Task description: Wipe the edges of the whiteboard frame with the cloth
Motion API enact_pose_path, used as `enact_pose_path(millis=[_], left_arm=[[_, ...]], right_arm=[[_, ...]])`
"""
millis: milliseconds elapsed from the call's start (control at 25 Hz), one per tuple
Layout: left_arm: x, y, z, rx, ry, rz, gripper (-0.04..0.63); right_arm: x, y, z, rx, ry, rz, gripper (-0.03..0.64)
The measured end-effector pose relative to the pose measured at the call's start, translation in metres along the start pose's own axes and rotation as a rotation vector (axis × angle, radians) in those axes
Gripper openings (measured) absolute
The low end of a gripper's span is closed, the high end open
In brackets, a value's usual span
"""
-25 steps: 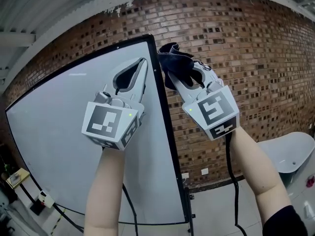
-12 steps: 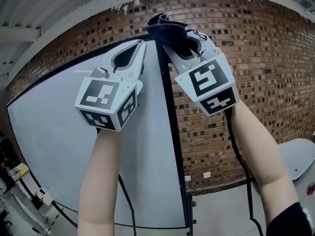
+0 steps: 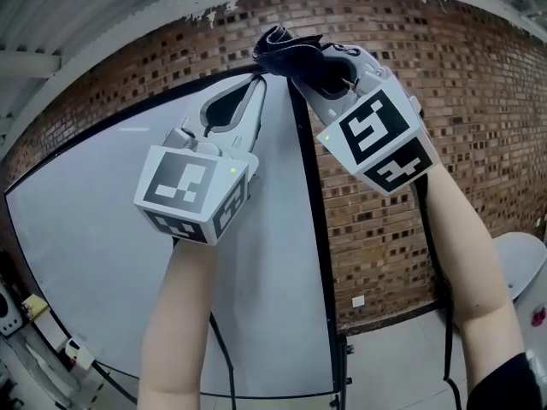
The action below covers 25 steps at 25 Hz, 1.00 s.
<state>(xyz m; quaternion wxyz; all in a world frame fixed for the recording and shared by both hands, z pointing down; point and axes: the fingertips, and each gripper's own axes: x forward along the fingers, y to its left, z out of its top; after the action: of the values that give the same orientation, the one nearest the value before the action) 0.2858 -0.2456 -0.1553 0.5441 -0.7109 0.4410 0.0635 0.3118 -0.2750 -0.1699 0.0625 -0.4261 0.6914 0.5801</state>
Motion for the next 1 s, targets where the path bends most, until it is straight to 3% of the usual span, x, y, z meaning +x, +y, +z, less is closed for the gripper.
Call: enact_pose_path(millis=[160,280,440,680,1000], left_arm=[[-0.007,-0.003,0.014,0.024,-0.013,0.01,0.003],[-0.021,-0.012,0.014,-0.017,-0.022,0.014,0.003],[-0.044,-0.035,-0.005,-0.082,-0.029,-0.009,0.003],[-0.09,-0.063,-0.015,-0.116,-0.039,-0.011,0.003],[-0.12,-0.092,-0.055,-0.13,0.029,0.005,0.005]], right_arm=[[-0.007,0.009,-0.001,0.036,0.043,0.018,0.078],[-0.019,0.025,-0.009,0.054,0.077,0.042,0.078],[-0.039,0.055,-0.027,0.099,0.094,0.068,0.078],[-0.07,0.093,-0.042,0.14,0.086,0.086,0.078],[-0.103,0.136,-0.055,0.153,0.098,0.086,0.078]])
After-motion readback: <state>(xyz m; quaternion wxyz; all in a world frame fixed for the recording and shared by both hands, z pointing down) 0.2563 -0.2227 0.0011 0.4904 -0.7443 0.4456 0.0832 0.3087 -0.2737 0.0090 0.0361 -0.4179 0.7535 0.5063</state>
